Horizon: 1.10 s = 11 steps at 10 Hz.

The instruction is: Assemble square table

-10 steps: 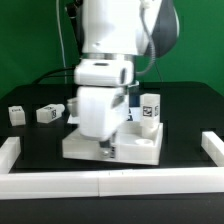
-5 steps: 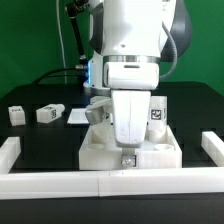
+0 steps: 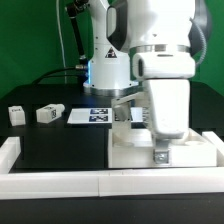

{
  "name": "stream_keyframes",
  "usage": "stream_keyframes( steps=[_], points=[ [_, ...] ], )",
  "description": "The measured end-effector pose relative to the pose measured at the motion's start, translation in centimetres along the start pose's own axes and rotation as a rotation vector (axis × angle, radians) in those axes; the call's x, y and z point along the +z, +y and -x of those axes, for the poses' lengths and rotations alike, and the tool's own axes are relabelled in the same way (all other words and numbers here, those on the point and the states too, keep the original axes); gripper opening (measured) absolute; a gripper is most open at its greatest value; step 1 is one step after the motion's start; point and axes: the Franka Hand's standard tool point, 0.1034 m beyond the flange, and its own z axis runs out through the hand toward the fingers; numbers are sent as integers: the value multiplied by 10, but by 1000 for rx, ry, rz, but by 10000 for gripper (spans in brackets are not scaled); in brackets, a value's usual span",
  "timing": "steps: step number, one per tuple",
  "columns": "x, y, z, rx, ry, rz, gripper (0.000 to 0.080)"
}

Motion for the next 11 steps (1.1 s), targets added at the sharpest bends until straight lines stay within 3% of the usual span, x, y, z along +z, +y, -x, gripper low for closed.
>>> stream_keyframes(
  steps=[3,8,9,10,11],
  points=[
    [10,2,-2,-3,3,0,61],
    [10,2,-2,-3,3,0,62],
    [10,2,-2,-3,3,0,139],
    [10,2,-2,-3,3,0,342],
    [10,2,-2,-3,3,0,342]
  ],
)
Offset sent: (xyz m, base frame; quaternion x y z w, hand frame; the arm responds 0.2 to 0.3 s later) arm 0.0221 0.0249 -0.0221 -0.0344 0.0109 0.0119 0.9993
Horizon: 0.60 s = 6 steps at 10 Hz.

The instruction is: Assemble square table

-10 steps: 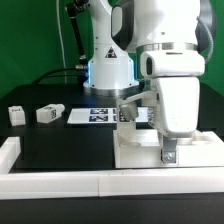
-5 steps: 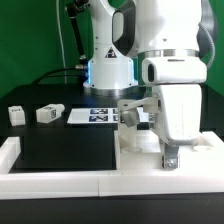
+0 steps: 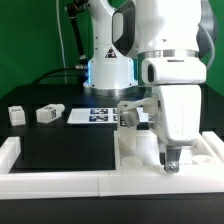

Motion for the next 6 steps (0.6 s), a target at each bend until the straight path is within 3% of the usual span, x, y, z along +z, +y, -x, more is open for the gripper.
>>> stream_keyframes(
  steps=[1,2,3,6],
  points=[
    [0,0,0,0,0,0,536],
    [0,0,0,0,0,0,536],
    [3,-1,-2,9,2,-2,624],
    [4,-2,0,11,0,-5,648]
  ],
)
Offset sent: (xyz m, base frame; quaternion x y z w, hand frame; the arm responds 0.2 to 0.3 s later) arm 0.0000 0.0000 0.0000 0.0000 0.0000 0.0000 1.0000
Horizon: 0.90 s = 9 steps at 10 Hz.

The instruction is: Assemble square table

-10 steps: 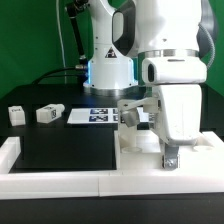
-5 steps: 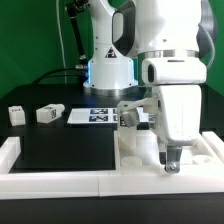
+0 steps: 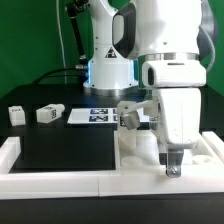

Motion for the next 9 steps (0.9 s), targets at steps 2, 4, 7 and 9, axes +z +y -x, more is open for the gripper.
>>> stream_keyframes(
  steps=[2,4,7,9],
  points=[
    [0,0,1,1,0,-1,649],
    [-20,6,6,25,-9,5,649],
    [-80,19,28,78,-43,4,649],
    [-85,20,31,145,-44,11,649]
  ],
)
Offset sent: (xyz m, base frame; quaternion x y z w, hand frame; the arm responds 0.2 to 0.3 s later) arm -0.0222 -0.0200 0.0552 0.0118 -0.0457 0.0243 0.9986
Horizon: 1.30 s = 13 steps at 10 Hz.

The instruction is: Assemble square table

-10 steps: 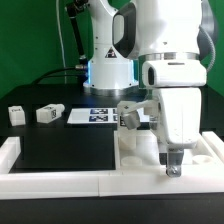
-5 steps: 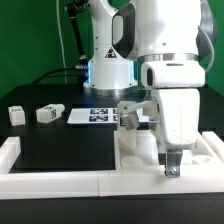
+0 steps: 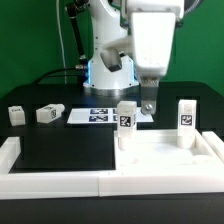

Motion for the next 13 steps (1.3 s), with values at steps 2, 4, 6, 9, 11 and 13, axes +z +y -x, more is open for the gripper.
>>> stream_keyframes(
  steps=[2,4,6,9,11,13],
  points=[
    [1,-1,0,135,0,-2,649],
    [4,-6,17,194,-9,-13,649],
    [-35,-11,73,320,-38,-51,649],
    [-39,-21,109,584,-45,-67,649],
    [-39,-22,107,682,-45,-68,649],
    [-38,-23,106,793,-45,-68,649]
  ],
)
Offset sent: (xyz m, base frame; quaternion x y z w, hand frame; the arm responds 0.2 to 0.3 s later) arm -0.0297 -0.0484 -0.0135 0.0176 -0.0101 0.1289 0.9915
